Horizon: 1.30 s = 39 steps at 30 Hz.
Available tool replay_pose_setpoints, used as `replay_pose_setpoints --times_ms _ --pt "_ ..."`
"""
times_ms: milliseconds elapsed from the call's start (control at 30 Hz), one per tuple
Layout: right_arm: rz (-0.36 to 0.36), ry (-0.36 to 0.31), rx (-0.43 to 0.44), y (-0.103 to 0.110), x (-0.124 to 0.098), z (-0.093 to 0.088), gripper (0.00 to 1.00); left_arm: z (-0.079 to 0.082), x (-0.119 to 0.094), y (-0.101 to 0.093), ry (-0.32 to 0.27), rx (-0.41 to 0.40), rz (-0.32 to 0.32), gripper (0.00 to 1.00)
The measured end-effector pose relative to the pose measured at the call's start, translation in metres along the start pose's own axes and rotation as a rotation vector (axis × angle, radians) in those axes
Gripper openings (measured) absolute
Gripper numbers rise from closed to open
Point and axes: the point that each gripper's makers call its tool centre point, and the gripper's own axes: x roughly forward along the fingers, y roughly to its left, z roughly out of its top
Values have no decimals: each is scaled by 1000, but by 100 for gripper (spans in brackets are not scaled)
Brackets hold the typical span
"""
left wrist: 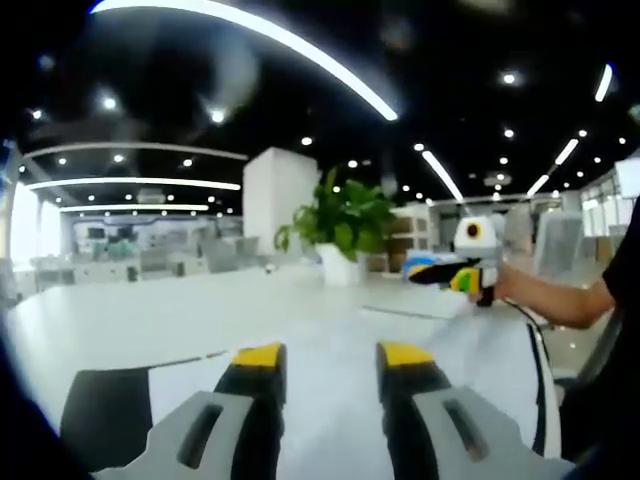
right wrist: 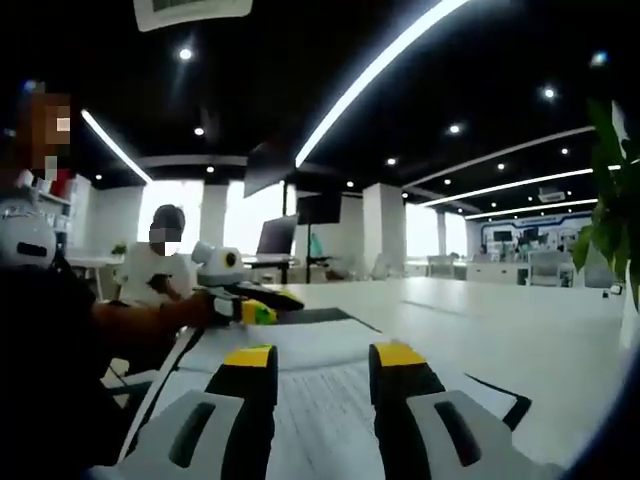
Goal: Flip through the bound document one page at a time
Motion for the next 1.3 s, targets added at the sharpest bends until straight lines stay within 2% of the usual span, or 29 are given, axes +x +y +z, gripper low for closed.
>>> replay_pose_setpoints --times_ms 367,500,767,967,1067,1100,1133,1300 --pt "-1 44 -19 -3 -10 -7 40 3 0 -2 -12 5 -7 37" --pt "9 68 -27 -3 -10 -11 40 3 0 -10 -2 22 -18 37" --pt "37 116 -54 0 -11 -15 42 15 2 -28 -4 35 -51 39" --pt "45 119 -64 0 -25 -14 43 31 -13 -26 -13 55 -30 40" --pt "42 108 -67 -3 -33 -12 43 43 -19 -32 -34 41 -23 40" --pt "42 101 -65 -2 -36 -11 43 45 -18 -39 -37 68 -30 40" --pt "42 99 -64 -3 -37 -11 43 45 -16 -48 -29 91 -35 40" --pt "36 89 -65 -4 -46 -11 43 40 0 -78 -9 97 -93 43"
